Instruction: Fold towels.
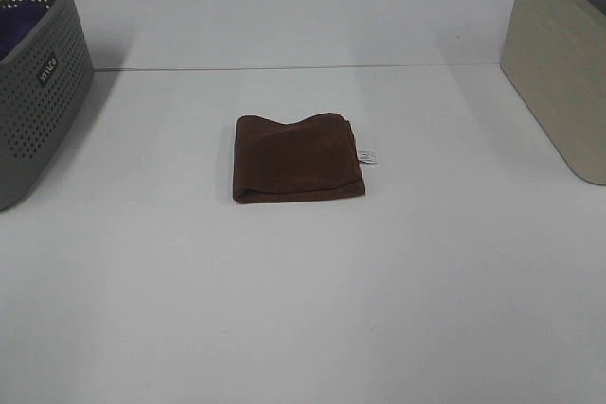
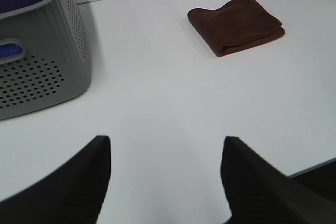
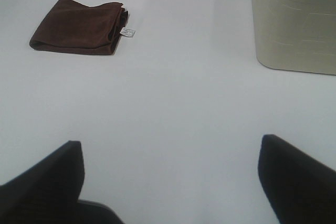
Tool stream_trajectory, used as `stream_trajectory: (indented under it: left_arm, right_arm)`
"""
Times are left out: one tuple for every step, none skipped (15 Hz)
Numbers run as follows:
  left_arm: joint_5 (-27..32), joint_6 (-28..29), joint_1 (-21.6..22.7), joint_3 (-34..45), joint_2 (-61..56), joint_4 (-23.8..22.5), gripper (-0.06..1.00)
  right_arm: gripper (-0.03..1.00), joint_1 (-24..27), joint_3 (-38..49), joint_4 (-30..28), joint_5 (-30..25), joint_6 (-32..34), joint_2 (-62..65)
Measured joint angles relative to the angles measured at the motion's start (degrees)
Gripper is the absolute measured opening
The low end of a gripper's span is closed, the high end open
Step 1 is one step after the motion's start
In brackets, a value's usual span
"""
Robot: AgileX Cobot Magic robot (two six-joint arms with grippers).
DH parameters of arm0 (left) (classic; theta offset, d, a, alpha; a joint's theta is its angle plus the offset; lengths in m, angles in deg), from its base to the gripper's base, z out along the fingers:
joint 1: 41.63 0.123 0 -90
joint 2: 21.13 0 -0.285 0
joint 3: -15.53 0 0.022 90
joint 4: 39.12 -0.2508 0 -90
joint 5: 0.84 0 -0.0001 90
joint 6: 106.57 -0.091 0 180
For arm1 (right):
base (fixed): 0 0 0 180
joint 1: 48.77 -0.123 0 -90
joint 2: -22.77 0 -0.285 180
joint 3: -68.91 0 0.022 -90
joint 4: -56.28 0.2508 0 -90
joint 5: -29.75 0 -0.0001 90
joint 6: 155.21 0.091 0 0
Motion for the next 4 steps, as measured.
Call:
stream_trajectory:
  left_arm:
    - [0.0,0.0,0.0,0.0,0.0,0.0,0.59]
    - [0.0,0.0,0.0,0.0,0.0,0.0,0.59]
    - [0.0,0.0,0.0,0.0,0.0,0.0,0.59]
    - [0.0,0.0,0.0,0.0,0.0,0.0,0.59]
  right_arm:
    - [0.85,0.0,0.0,0.0,0.0,0.0,0.0]
    - [0.85,0.0,0.0,0.0,0.0,0.0,0.0]
    - [0.85,0.0,0.0,0.0,0.0,0.0,0.0]
    - [0.85,0.0,0.0,0.0,0.0,0.0,0.0]
